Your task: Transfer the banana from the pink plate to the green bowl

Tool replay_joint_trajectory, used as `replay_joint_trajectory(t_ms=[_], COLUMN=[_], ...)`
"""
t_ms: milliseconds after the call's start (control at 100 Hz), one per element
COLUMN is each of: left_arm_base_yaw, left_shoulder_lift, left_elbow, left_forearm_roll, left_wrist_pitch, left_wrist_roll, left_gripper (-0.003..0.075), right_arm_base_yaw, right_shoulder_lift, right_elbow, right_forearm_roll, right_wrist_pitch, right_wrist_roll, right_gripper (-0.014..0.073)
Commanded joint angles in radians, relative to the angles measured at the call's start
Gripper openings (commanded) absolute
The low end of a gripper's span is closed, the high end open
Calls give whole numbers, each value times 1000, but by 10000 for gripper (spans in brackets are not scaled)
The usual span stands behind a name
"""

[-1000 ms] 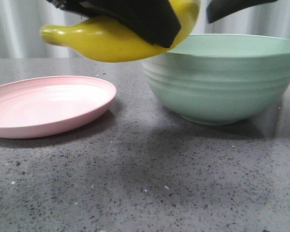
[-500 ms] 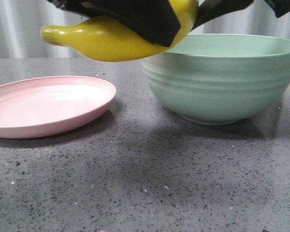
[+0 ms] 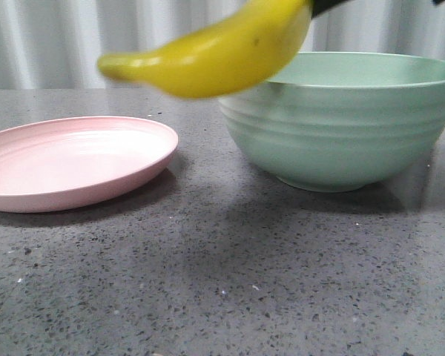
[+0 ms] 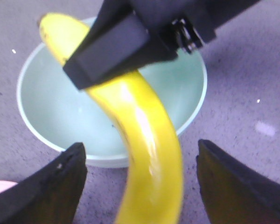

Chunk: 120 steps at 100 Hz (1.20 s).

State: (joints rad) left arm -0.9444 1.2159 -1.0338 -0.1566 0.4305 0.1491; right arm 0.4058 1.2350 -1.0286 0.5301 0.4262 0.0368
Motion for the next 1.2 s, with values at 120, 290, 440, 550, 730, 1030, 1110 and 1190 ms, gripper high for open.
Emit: replay_joint_trajectory(t_ms=[120, 290, 440, 550, 730, 1030, 1110, 1190], left_arm_base_yaw=[1, 1, 1, 1, 1, 1, 1, 1], left_shoulder_lift=[-92, -101, -101, -101, -101, -101, -101, -101], left_elbow=[-36, -36, -36, -36, -36, -36, -36, -36], left_forearm_roll=[-2, -2, -2, -2, -2, -2, -2, -2], left_wrist_pitch=[-112, -112, -114, -114, -114, -126, -126, -126], left_wrist_roll=[-5, -5, -5, -5, -5, -5, -5, -5], left_gripper=[470, 470, 470, 470, 470, 460, 460, 459], right_arm_base_yaw=[-84, -132, -131, -129, -127, -127, -127, -127], right_shoulder_lift=[-47, -41, -4, 34, 69, 71, 67, 65], right_elbow=[-133, -144, -142, -142, -142, -142, -142, -142], right_forearm_roll=[-158, -349, -385, -385, -385, -385, -385, -385], right_wrist_pitch=[-78, -70, -51, -38, -29, -34, -34, -44], right_wrist_roll=[-70, -70, -70, -70, -70, -70, -70, -70], right_gripper=[-70, -70, -60, 27, 266, 296, 296, 296])
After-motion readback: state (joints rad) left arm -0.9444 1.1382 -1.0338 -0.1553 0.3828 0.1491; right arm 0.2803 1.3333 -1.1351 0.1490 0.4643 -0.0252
